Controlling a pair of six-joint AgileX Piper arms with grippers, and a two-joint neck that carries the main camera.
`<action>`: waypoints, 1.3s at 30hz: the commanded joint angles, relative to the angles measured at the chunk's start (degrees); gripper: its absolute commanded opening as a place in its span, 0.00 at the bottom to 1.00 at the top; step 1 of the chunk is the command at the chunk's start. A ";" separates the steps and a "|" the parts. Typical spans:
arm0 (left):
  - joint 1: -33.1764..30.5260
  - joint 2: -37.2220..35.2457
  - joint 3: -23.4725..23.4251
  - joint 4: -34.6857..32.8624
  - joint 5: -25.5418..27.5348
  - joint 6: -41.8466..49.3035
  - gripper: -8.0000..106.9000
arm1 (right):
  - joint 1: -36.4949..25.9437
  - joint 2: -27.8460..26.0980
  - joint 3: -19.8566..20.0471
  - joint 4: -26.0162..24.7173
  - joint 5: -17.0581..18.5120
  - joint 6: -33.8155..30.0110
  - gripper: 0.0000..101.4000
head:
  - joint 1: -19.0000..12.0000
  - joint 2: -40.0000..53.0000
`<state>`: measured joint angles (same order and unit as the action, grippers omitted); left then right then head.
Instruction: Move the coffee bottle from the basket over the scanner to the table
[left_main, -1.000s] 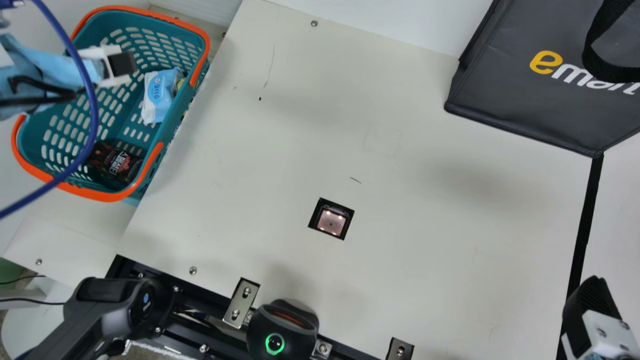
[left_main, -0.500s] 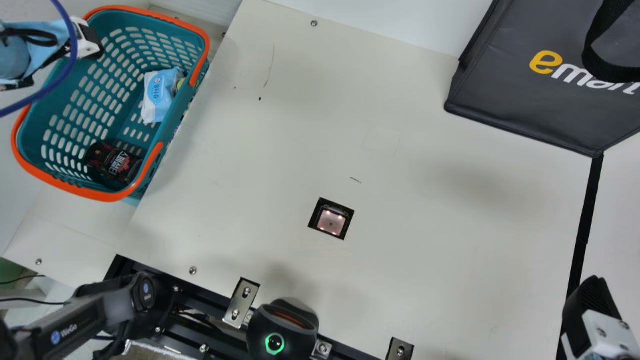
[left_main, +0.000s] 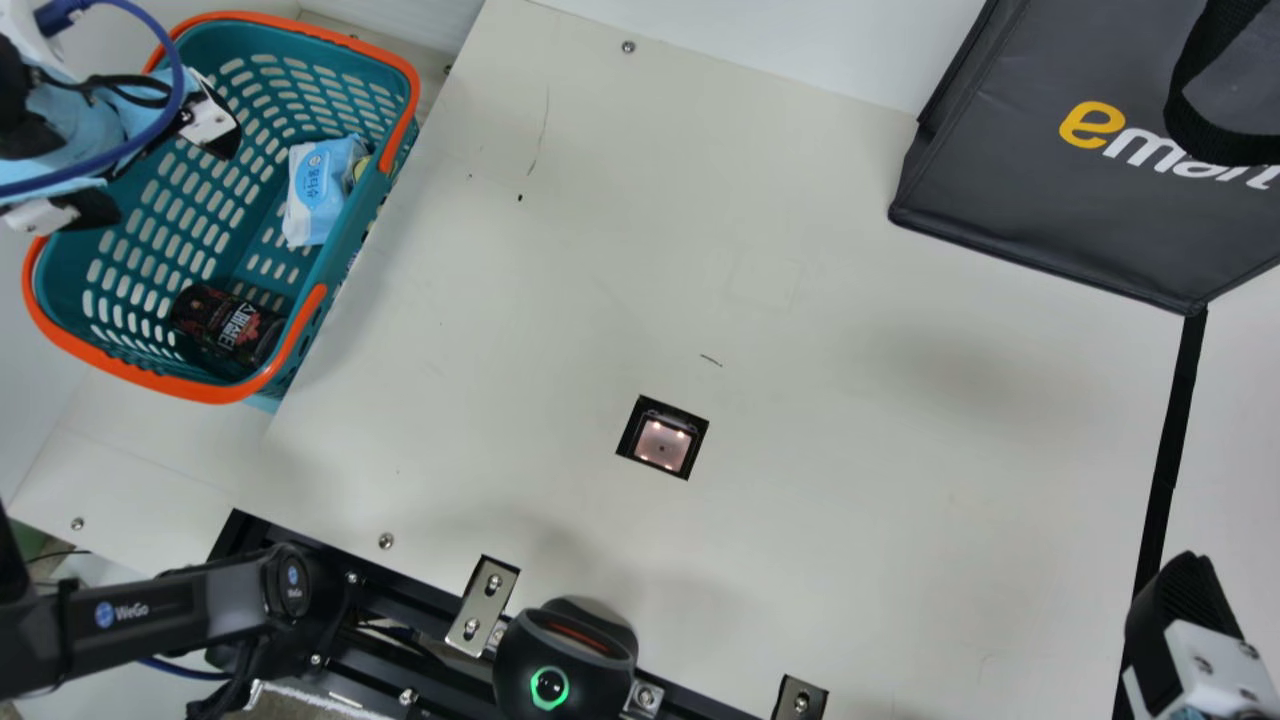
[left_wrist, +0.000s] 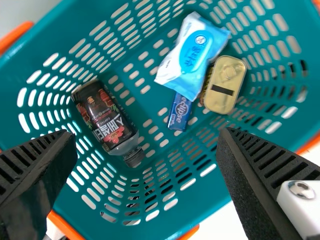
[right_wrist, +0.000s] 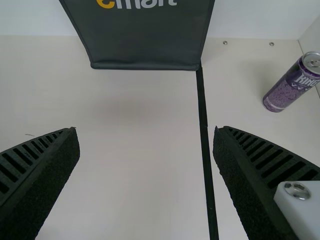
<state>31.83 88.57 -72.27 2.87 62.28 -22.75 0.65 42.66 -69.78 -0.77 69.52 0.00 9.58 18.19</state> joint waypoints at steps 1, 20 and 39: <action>-0.03 1.01 0.77 0.50 -0.99 -2.29 0.85 | 0.00 0.00 0.00 0.00 0.00 0.00 0.94 | -1.66 0.23; -4.63 7.63 10.62 8.69 -15.02 -26.11 0.85 | 0.00 0.00 0.00 0.00 0.06 0.00 0.94 | -1.66 0.23; -6.88 9.28 23.82 12.51 -27.89 -33.53 0.85 | 0.00 0.00 0.00 0.00 0.06 0.00 0.94 | -1.66 0.23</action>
<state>25.00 97.93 -48.83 15.49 34.77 -56.31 0.65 42.66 -69.78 -0.77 69.58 0.00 9.67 18.28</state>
